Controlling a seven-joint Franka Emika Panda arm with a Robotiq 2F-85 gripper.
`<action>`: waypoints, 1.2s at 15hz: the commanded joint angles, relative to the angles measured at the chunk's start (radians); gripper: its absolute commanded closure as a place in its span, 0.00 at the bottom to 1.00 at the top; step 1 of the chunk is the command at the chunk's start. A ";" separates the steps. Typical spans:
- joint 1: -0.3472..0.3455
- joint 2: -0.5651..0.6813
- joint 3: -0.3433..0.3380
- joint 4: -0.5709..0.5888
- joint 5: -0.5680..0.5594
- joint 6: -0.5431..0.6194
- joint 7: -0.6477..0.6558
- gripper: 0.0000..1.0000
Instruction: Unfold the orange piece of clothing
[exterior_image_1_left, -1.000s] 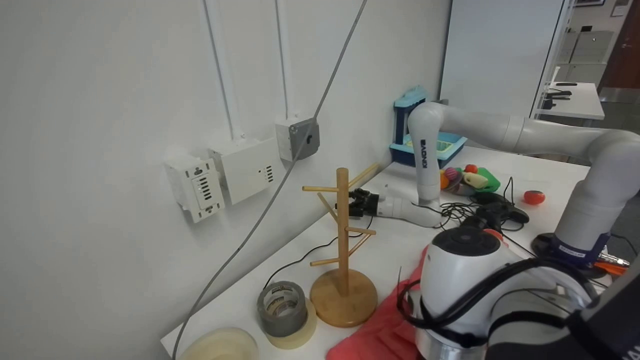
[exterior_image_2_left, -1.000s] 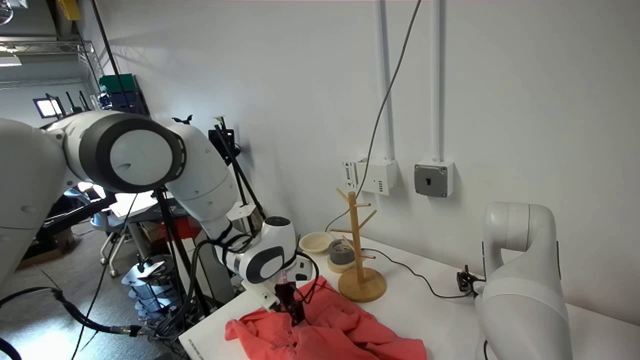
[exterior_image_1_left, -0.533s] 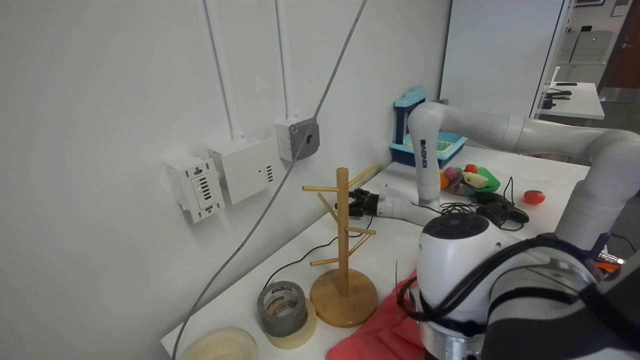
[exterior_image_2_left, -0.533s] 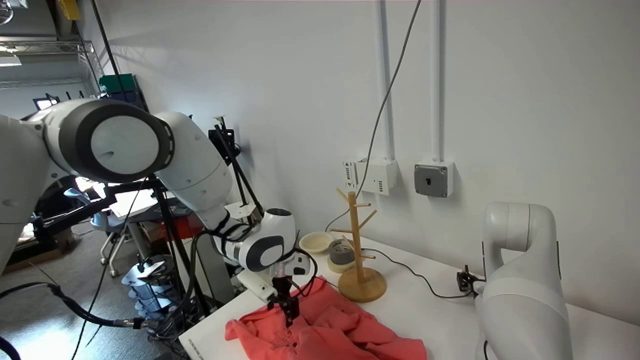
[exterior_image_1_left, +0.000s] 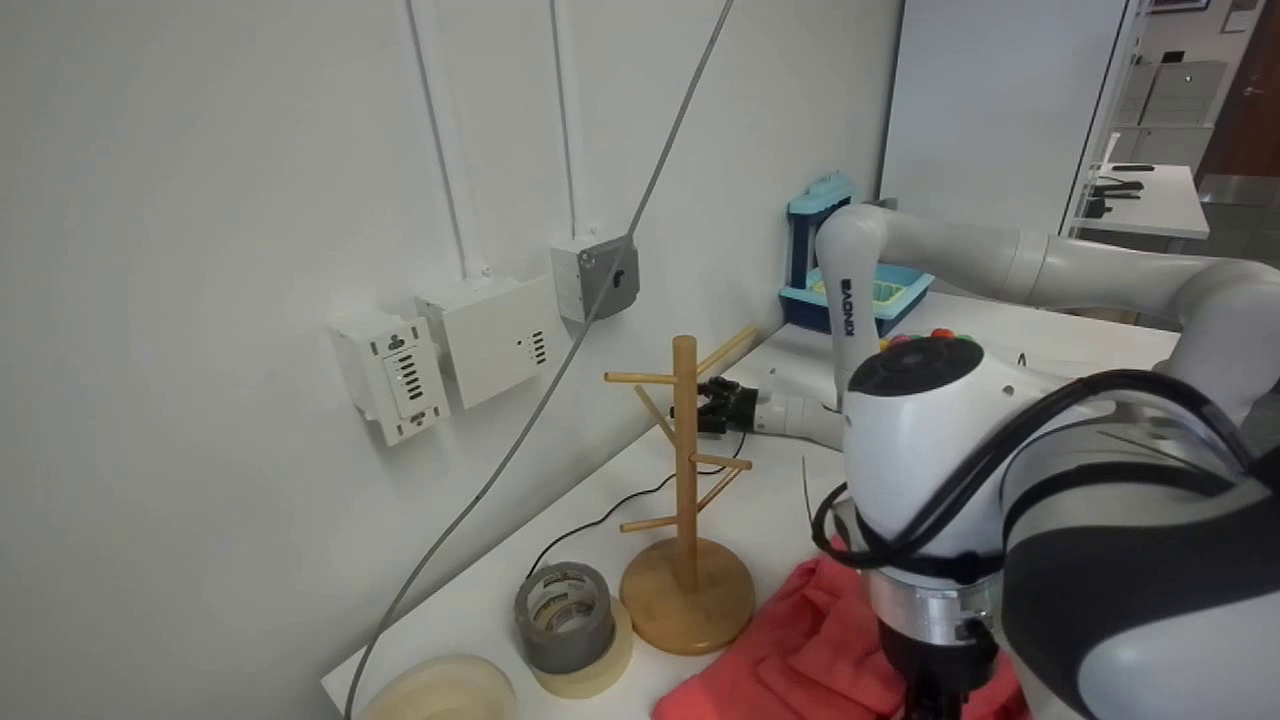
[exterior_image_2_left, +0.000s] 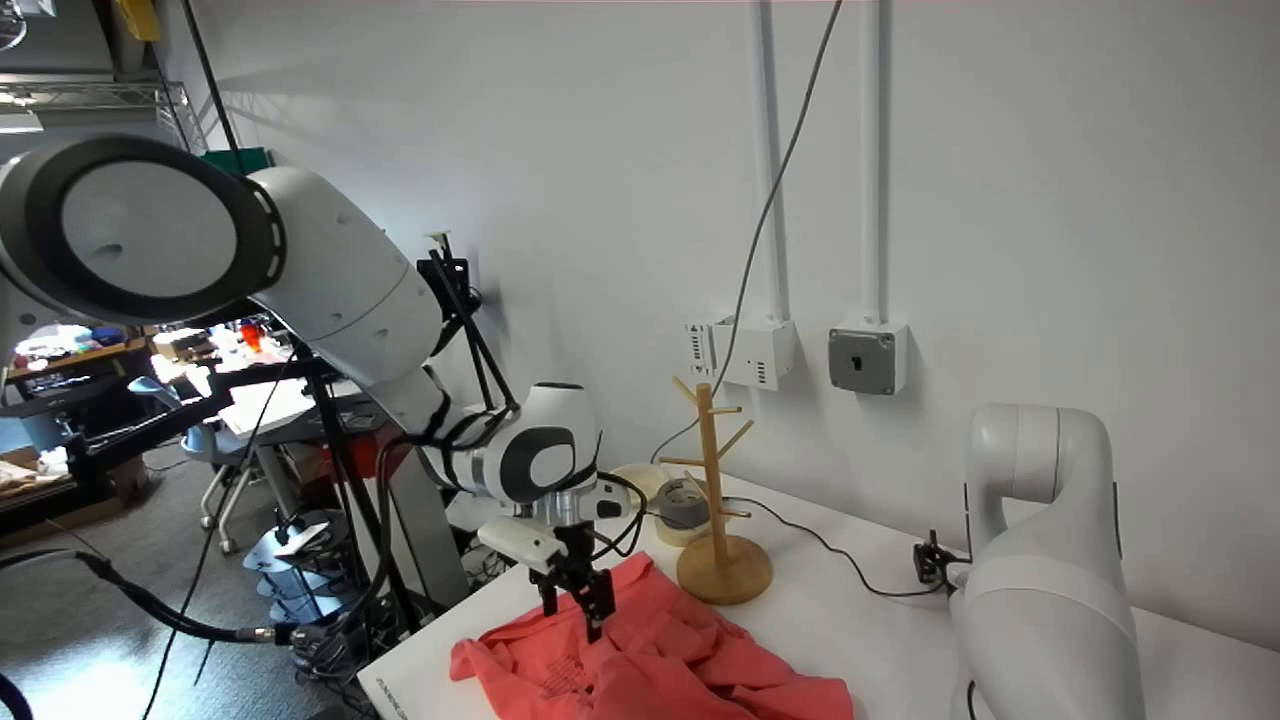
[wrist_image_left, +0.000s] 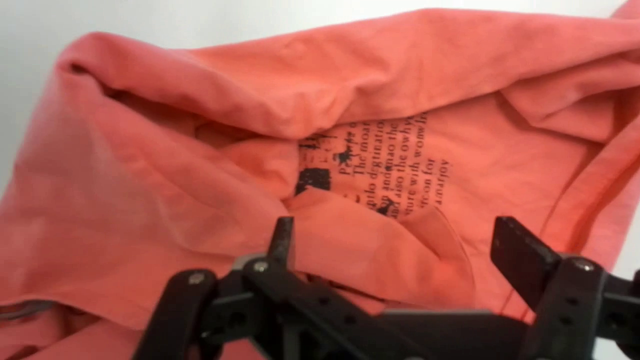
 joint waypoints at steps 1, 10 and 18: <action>0.041 -0.025 -0.074 -0.044 -0.110 -0.015 0.066 0.00; 0.065 0.010 -0.119 -0.061 -0.245 -0.012 0.125 0.42; 0.053 0.004 -0.117 -0.075 -0.266 -0.017 0.114 1.00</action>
